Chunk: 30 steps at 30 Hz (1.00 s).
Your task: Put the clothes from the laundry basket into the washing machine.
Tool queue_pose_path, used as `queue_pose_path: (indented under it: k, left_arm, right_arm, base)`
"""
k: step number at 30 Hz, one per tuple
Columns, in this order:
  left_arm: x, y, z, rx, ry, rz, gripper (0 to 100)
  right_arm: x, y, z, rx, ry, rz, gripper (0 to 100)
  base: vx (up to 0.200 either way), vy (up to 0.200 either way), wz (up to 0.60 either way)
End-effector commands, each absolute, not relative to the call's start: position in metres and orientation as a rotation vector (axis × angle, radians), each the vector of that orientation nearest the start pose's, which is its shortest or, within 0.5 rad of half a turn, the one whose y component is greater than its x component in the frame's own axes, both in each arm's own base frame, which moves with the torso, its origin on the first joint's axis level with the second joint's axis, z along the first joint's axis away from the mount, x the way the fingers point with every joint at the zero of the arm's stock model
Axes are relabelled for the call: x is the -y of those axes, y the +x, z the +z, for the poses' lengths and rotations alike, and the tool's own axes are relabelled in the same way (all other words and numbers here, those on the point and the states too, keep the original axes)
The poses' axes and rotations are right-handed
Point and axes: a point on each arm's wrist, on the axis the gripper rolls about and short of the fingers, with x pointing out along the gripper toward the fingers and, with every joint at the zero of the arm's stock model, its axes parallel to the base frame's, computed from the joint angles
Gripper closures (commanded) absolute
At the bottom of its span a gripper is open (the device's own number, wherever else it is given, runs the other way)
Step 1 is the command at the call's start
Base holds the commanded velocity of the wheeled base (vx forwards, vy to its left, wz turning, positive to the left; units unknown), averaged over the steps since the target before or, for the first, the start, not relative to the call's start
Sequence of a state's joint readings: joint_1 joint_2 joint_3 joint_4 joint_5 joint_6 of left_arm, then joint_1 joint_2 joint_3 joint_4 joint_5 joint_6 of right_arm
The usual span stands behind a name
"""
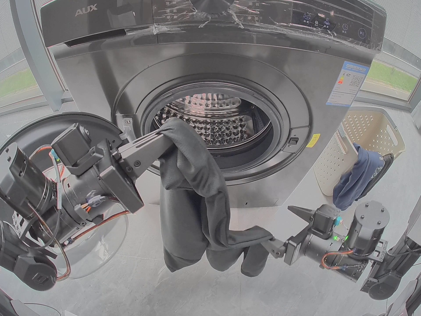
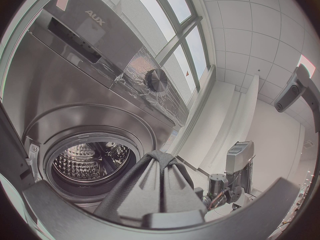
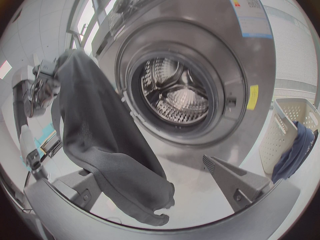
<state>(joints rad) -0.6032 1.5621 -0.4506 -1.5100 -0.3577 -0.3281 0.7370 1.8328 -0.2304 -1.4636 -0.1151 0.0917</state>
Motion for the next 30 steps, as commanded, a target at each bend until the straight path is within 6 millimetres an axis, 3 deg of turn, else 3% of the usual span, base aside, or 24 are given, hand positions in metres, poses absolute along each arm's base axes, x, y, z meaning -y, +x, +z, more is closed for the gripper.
queue_pose_path:
  k: [1, 7, 10, 13, 16, 26, 27, 30]
  left_arm:
    - [0.147, 0.198, 0.215, 0.255, -0.354, -0.997, 100]
    - [0.148, 0.202, 0.213, 0.252, -0.357, -0.970, 100]
    - [0.149, 0.204, 0.218, 0.276, -0.363, -0.959, 100]
    - [0.149, 0.203, 0.219, 0.278, -0.364, -0.962, 100]
    - [0.151, 0.203, 0.217, 0.270, -0.364, -0.966, 100]
    - [0.158, 0.204, 0.220, 0.280, -0.367, -0.988, 100]
    - [0.159, 0.204, 0.221, 0.285, -0.366, -0.991, 100]
    - [0.162, 0.203, 0.227, 0.304, -0.371, -1.007, 100]
  right_arm:
    - [-0.159, 0.172, 0.072, -0.290, -0.029, 0.633, 0]
    - [-0.155, 0.169, 0.064, -0.334, -0.047, 0.679, 0]
    - [-0.151, 0.158, 0.057, -0.379, -0.088, 0.718, 0]
    - [-0.164, 0.161, 0.059, -0.352, -0.076, 0.745, 0]
    - [-0.189, 0.179, 0.070, -0.255, -0.018, 0.763, 0]
    - [-0.242, 0.208, 0.067, -0.134, 0.051, 0.823, 0]
    - [-0.255, 0.217, 0.065, -0.107, 0.064, 0.824, 0]
    - [-0.265, 0.230, 0.060, -0.086, 0.072, 0.816, 0]
  base:
    - [0.000, 0.000, 0.00]
    - [0.000, 0.000, 0.00]
    - [0.000, 0.000, 0.00]
    - [0.000, 0.000, 0.00]
    - [0.000, 0.000, 0.00]
    - [0.000, 0.000, 0.00]
    - [0.000, 0.000, 0.00]
    - [0.000, 0.000, 0.00]
